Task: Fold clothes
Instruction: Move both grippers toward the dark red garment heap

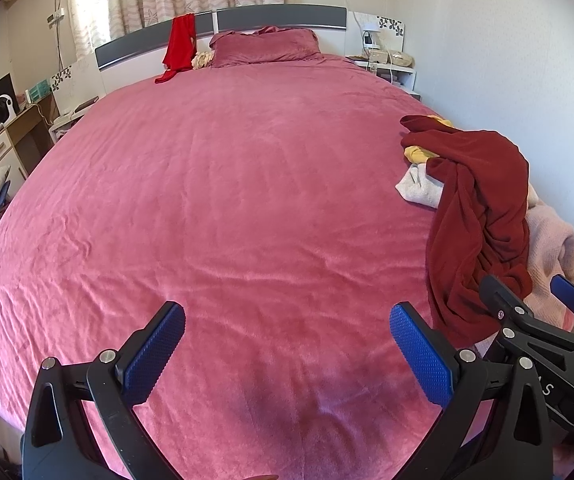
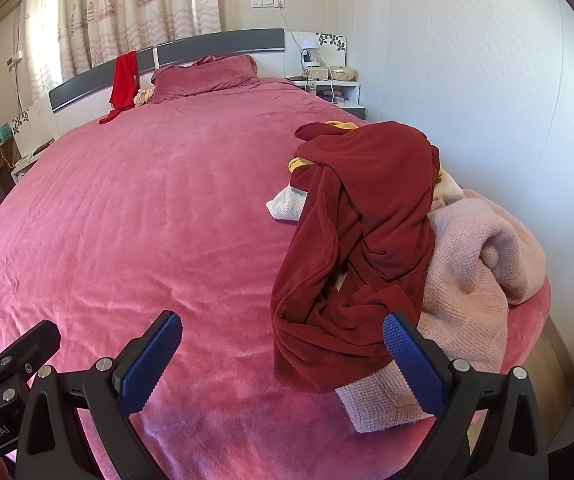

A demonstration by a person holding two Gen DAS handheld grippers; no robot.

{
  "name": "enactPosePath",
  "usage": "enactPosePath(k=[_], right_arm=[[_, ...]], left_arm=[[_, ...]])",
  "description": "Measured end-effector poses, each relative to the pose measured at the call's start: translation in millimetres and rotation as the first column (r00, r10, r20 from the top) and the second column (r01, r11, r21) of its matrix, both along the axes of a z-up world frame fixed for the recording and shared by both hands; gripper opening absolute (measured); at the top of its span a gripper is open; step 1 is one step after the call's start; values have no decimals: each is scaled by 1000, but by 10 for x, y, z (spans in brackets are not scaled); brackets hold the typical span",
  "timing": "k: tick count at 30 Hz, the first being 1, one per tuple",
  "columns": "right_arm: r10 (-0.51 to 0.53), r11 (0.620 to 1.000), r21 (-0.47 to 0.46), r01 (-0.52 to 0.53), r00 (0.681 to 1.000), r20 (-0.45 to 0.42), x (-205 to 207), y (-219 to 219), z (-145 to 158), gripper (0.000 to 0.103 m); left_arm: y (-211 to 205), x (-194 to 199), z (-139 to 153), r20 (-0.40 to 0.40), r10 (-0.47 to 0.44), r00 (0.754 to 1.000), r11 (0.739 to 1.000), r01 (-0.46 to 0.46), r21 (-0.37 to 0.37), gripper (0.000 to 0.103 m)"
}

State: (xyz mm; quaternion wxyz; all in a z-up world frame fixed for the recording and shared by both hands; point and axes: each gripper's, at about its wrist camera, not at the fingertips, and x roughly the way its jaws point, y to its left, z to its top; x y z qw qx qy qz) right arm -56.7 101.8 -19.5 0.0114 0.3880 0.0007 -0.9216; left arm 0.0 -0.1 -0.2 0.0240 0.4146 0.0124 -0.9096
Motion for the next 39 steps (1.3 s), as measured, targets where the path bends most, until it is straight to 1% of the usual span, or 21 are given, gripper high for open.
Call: enactPosePath(k=[14,23,28,33,36,37,39], right_arm=[[9,1000,-3,-8,1000,14,-23,-7,-17,103],[15,1000,-4,-15,1000,13,-28,-33,-11,103],[16,1000,-7,-16,1000,17,-36,-41,-11,103],[18,1000,-6,-18,1000,23,-42,-43,-23,103],[14,1000,-6,-14,1000,26,-42,-39,-37,103],[11,1000,-5,-11,1000,27,-41,-38,-41,103],[5,1000,-8,-5,999,32,-42,-27,-49,103]], left_arm=[[-44,-2,-19,16,8,1000,1000,-7,-11,103],[-70,-3,-16,-19,11,1000,1000,-10,18,103],[-59,-24,-26,26,16,1000,1000,-16,10,103],[-79,-21,-49,27,19,999,1000,-19,10,103],[-89,-20,-56,36,23,999,999,-24,26,103],[-89,-20,-53,34,25,999,999,-26,26,103],[-89,-9,-50,-7,31,999,1000,-31,1,103]])
